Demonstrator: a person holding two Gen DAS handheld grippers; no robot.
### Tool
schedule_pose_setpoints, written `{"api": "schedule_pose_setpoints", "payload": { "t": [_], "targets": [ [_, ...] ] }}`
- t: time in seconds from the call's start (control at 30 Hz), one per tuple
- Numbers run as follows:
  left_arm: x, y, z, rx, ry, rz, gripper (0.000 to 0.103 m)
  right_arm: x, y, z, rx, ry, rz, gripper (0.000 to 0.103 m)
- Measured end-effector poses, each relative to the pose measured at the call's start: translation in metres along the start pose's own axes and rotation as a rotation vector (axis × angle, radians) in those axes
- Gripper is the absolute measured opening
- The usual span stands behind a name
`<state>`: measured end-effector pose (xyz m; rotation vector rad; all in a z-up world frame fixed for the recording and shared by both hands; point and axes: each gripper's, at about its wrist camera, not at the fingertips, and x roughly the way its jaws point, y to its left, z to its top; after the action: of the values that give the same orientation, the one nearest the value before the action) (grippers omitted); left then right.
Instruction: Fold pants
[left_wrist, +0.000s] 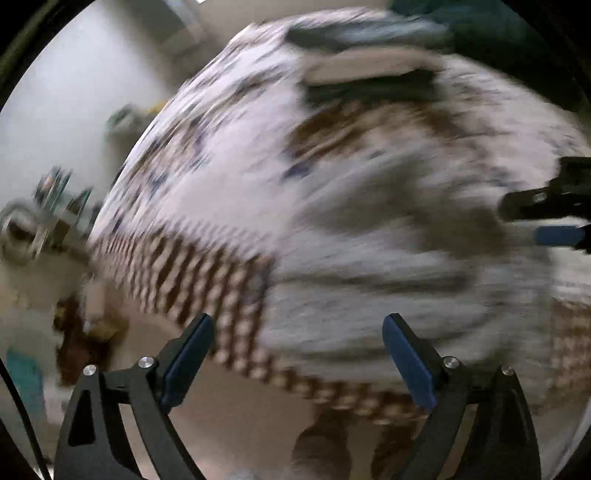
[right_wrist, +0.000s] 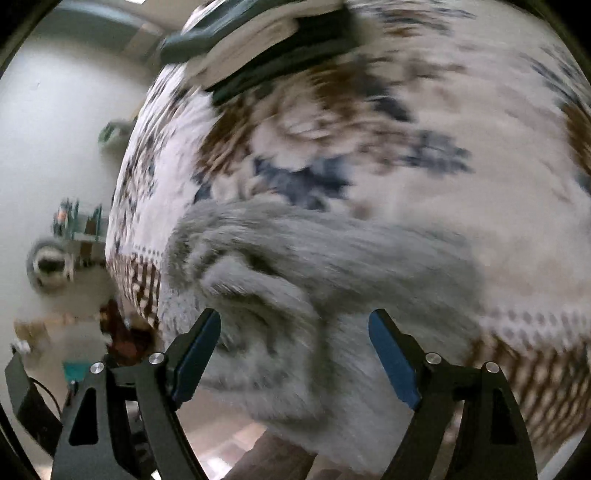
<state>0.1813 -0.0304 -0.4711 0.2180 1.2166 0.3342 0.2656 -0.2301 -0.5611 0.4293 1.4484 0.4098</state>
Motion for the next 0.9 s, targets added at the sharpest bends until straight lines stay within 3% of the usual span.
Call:
{"api": "schedule_pose_setpoints", "payload": {
  "t": [0.07, 0.17, 0.2, 0.23, 0.27, 0.33, 0.47, 0.6, 0.67, 0.73, 0.77, 0.83, 0.9],
  "targets": [
    [0.024, 0.022, 0.000, -0.050, 0.065, 0.036, 0.093, 0.030, 0.021, 0.008, -0.058, 0.034, -0.038, 0.085],
    [0.036, 0.042, 0.003, -0.101, 0.087, 0.058, 0.093, 0.075, 0.039, 0.017, -0.107, 0.124, -0.096, 0.084],
    [0.036, 0.047, 0.003, -0.114, 0.084, 0.059, 0.093, 0.083, 0.039, 0.019, -0.101, 0.141, -0.097, 0.075],
    [0.034, 0.050, 0.004, -0.124, 0.080, 0.053, 0.093, 0.084, 0.038, 0.019, -0.085, 0.135, -0.089, 0.048],
    [0.032, 0.053, 0.006, -0.134, 0.074, 0.046, 0.093, 0.080, 0.036, 0.018, -0.067, 0.118, -0.072, 0.036],
    [0.026, 0.061, 0.012, -0.166, 0.064, 0.007, 0.093, 0.055, 0.026, 0.012, -0.005, 0.067, -0.027, 0.030],
    [0.021, 0.072, 0.034, -0.238, 0.050, -0.137, 0.093, -0.006, -0.005, -0.010, 0.098, -0.017, 0.059, 0.029],
    [0.019, 0.065, 0.059, -0.247, 0.033, -0.285, 0.093, -0.048, -0.070, -0.036, 0.324, -0.034, 0.150, 0.030],
    [0.024, 0.050, 0.072, -0.235, 0.037, -0.374, 0.093, -0.043, -0.111, -0.044, 0.446, 0.013, 0.176, 0.037],
    [0.033, 0.029, 0.081, -0.197, 0.055, -0.429, 0.093, -0.020, -0.146, -0.051, 0.533, 0.096, 0.181, 0.058],
    [0.040, 0.016, 0.084, -0.173, 0.074, -0.444, 0.093, -0.007, -0.164, -0.056, 0.576, 0.150, 0.149, 0.062],
    [0.050, -0.006, 0.087, -0.118, 0.107, -0.456, 0.093, 0.000, -0.170, -0.057, 0.577, 0.176, 0.135, 0.069],
    [0.053, -0.019, 0.084, -0.073, 0.118, -0.449, 0.093, -0.012, -0.161, -0.052, 0.532, 0.149, 0.119, 0.069]
  ]
}}
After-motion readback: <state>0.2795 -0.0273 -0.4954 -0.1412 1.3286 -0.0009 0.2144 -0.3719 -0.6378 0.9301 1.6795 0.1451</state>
